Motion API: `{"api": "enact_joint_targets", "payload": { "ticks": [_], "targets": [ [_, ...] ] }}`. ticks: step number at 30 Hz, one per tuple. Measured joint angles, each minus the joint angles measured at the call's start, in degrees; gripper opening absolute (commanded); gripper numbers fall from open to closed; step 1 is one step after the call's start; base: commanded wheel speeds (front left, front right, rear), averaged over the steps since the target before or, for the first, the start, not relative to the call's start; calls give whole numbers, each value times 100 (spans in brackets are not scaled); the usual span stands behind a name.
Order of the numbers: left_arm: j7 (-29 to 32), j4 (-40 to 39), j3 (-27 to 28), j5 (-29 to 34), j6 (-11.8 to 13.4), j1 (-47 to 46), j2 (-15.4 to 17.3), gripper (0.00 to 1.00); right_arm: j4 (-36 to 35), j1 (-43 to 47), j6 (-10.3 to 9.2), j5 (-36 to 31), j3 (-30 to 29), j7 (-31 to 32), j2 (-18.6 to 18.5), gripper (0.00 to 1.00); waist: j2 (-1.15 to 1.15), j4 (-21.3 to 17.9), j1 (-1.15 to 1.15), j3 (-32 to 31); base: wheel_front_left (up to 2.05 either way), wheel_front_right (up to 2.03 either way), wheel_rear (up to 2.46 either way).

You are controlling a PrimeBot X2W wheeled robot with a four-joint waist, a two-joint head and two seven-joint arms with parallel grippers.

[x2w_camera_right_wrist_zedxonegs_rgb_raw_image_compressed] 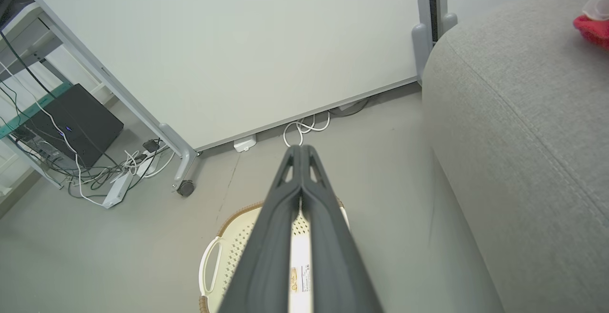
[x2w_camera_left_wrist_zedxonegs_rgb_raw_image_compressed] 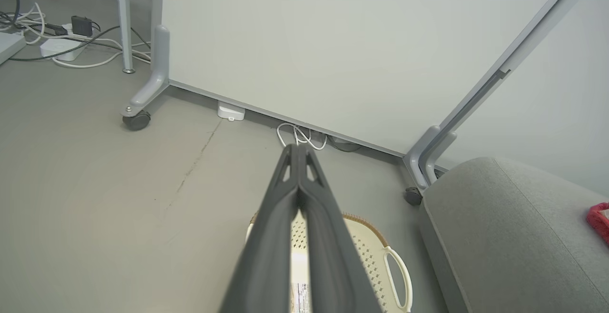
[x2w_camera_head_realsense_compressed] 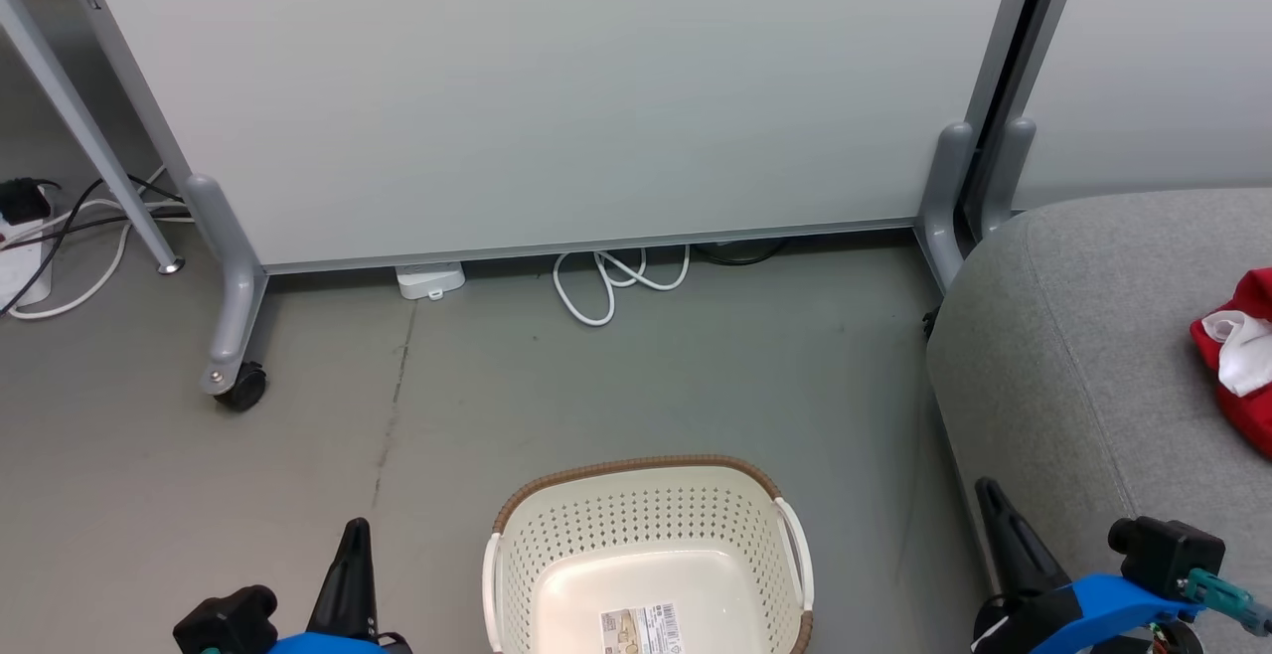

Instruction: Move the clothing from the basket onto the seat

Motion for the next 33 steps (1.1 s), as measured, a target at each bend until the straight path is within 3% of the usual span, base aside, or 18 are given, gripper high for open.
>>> {"api": "enact_joint_targets", "payload": {
  "ticks": [33],
  "targets": [
    [711, -388, 361, -2661, 0, -262, -8, 0, -44, -186, -1, 2733, -235, 341, 9, 0, 0, -113, 0, 37, 0, 0, 0]
  ]
}}
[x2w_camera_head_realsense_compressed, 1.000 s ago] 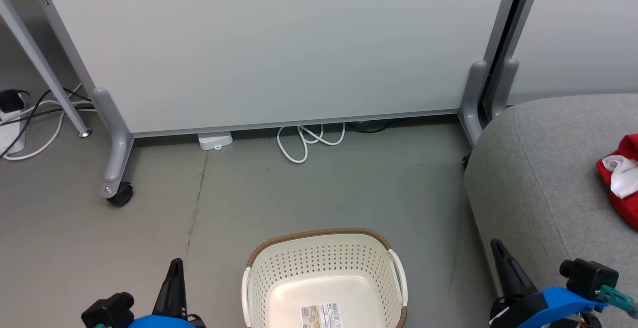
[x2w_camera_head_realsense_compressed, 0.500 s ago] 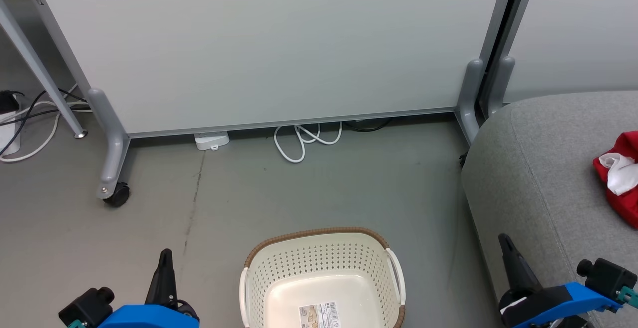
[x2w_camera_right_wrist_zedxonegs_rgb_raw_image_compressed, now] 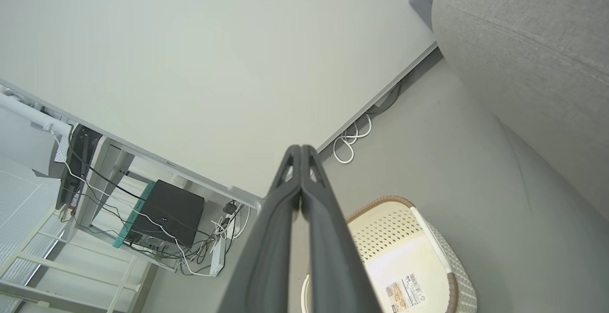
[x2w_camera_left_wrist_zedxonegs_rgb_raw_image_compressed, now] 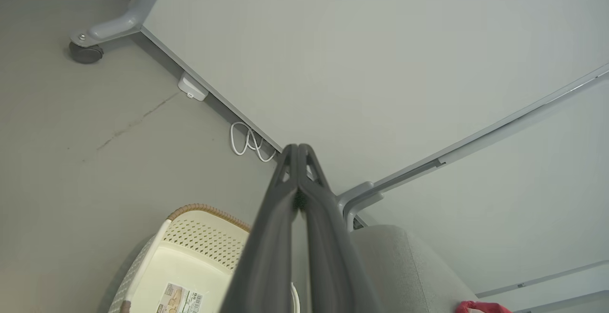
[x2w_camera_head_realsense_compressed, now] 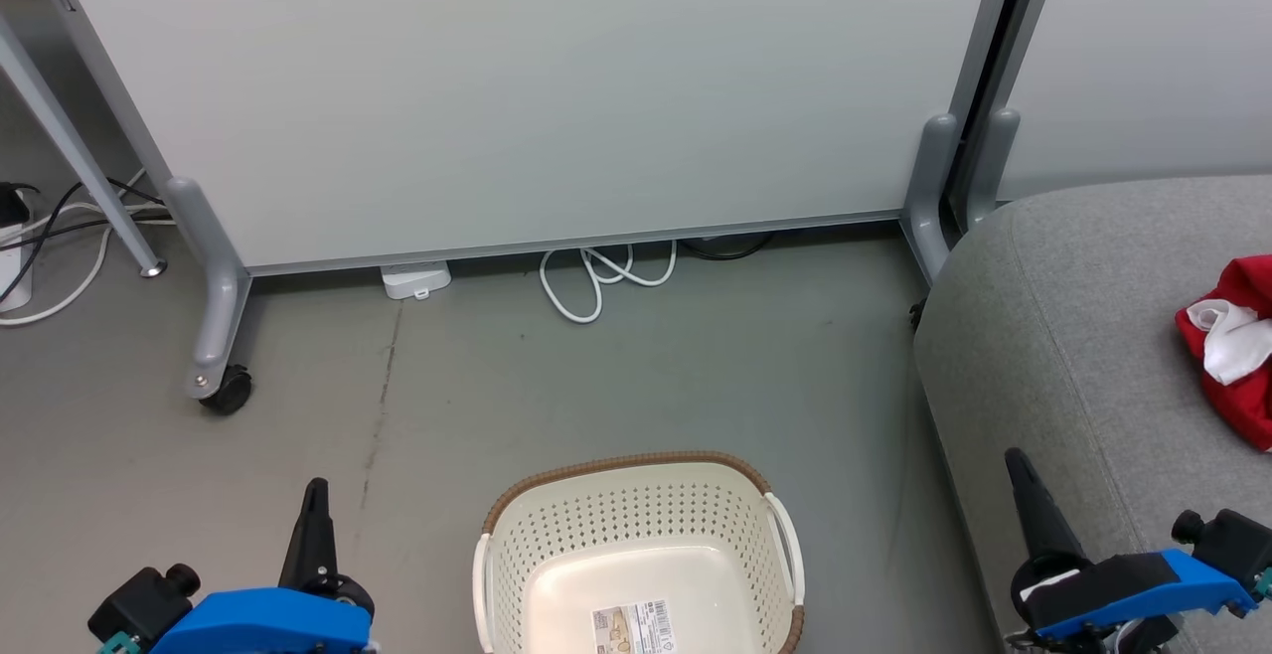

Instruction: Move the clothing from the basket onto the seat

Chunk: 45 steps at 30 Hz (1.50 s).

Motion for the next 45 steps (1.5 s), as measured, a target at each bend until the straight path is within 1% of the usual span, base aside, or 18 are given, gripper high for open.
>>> {"api": "enact_joint_targets", "payload": {
  "ticks": [20, 45],
  "targets": [
    [342, -174, 172, -1236, 0, -122, -3, 0, -24, -113, 0, 1241, -119, 165, 4, 0, 0, -68, 0, 23, 0, 0, 0],
    [679, -355, 346, -2481, 0, -273, -5, 0, -47, -227, 0, 2523, -232, 323, 7, 0, 0, -153, 0, 51, 0, 0, 0]
  ]
}}
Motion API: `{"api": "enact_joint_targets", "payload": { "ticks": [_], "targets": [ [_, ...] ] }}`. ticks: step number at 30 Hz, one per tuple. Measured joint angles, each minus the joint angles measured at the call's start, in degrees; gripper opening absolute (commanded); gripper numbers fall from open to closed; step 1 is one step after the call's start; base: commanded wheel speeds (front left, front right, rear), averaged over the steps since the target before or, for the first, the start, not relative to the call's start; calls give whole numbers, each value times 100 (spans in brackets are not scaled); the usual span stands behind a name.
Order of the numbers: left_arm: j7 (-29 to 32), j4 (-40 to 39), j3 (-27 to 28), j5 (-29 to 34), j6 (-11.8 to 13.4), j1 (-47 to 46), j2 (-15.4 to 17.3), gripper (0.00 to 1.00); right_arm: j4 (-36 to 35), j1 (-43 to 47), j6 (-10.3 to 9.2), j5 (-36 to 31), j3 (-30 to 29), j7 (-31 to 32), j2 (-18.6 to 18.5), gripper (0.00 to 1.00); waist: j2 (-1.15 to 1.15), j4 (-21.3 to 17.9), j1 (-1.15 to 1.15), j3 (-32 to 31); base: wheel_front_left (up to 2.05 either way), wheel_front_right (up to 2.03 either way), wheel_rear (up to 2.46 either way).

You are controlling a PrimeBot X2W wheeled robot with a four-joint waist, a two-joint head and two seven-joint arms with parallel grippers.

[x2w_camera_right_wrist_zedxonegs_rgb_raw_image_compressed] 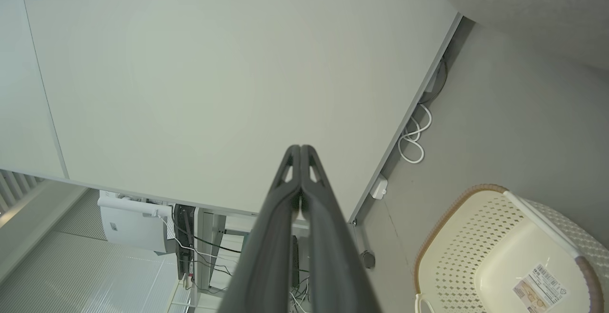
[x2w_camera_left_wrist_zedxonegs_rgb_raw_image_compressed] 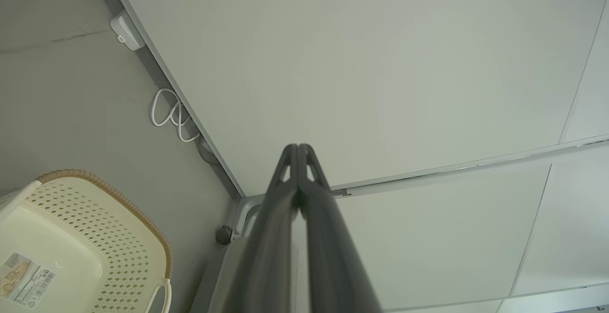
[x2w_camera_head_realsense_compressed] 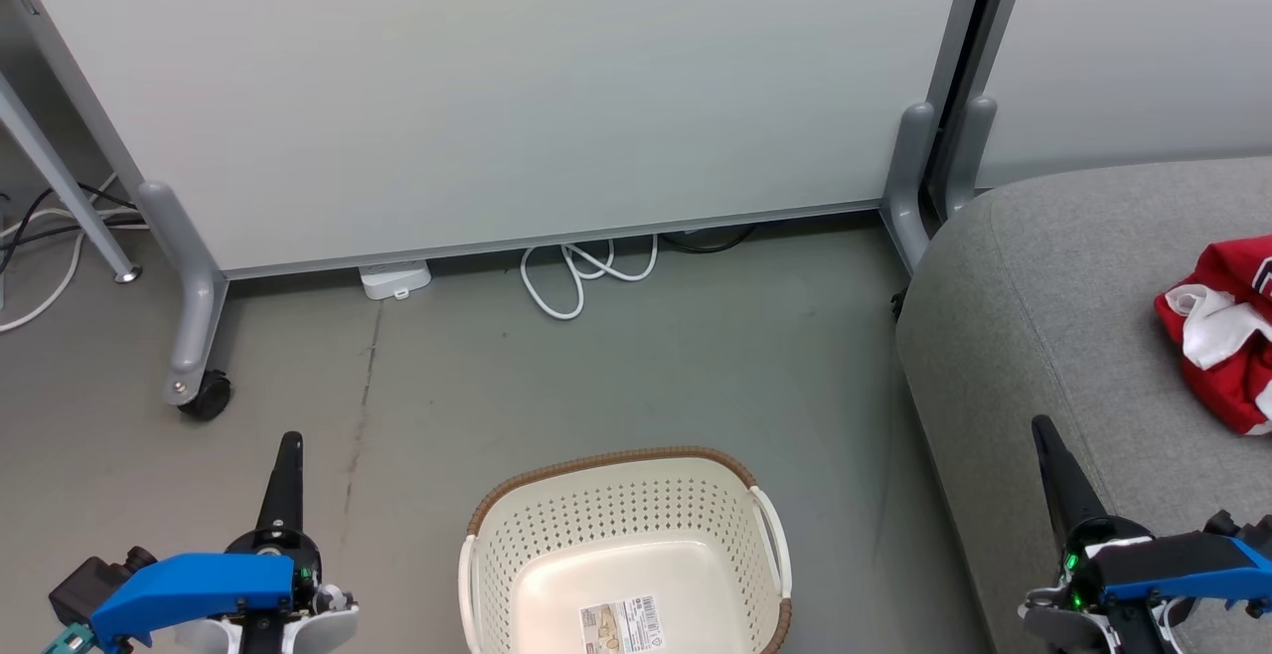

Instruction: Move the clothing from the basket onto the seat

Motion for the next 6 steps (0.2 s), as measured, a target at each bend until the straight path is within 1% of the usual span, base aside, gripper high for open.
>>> {"api": "enact_joint_targets", "payload": {
  "ticks": [6],
  "targets": [
    [73, -41, 30, -265, 0, -24, 0, 0, -4, -17, 0, 274, -26, 41, 1, 0, 0, -20, 0, 7, 0, 0, 0]
  ]
}}
